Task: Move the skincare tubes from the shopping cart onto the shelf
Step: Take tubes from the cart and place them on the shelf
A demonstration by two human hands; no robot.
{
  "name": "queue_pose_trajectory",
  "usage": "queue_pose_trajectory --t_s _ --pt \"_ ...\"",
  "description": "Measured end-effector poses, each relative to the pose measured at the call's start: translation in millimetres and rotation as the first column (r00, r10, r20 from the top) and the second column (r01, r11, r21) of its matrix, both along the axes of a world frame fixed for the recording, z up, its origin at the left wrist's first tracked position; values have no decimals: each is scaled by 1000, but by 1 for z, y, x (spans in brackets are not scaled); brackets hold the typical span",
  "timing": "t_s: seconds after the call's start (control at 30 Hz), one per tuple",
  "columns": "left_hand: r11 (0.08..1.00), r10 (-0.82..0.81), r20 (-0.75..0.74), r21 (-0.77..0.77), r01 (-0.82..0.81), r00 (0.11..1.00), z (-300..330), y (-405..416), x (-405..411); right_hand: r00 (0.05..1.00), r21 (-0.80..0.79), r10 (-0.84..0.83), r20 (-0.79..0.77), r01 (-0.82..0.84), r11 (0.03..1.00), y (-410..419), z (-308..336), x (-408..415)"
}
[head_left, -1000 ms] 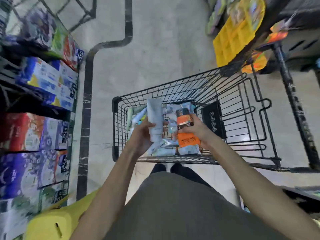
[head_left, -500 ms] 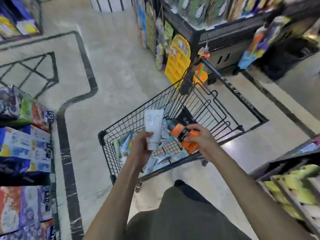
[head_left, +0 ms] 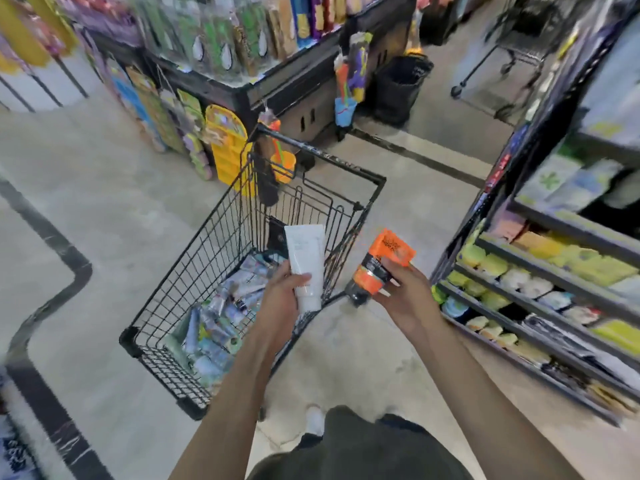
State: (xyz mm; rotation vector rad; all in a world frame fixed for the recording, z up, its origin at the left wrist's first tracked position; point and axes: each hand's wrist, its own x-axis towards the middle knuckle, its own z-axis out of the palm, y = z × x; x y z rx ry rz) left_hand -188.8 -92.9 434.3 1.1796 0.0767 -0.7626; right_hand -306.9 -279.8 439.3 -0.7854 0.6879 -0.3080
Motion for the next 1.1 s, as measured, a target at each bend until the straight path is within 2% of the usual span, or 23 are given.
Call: queue_pose_trajectory --t_s 0.13,0.27,0.43,0.73,1.1 --pt "982 -177 1 -60 177 984 6 -53 -47 989 -21 -151 -2 151 988 -30 0 -61" --pt "938 -336 84 -66 341 938 11 -112 -109 957 -19 -289 -25 289 957 -68 -3 -131" --pt "892 -444 150 -21 452 883 11 -189 -195 938 -29 -345 -19 344 938 -119 1 -236" --pt "804 -589 146 10 594 795 10 -297 -328 831 -103 -554 -58 547 831 -188 2 -399" --pt "722 -690 158 76 688 706 6 -415 -413 747 -221 -660 -80 633 742 -274 -8 -488"
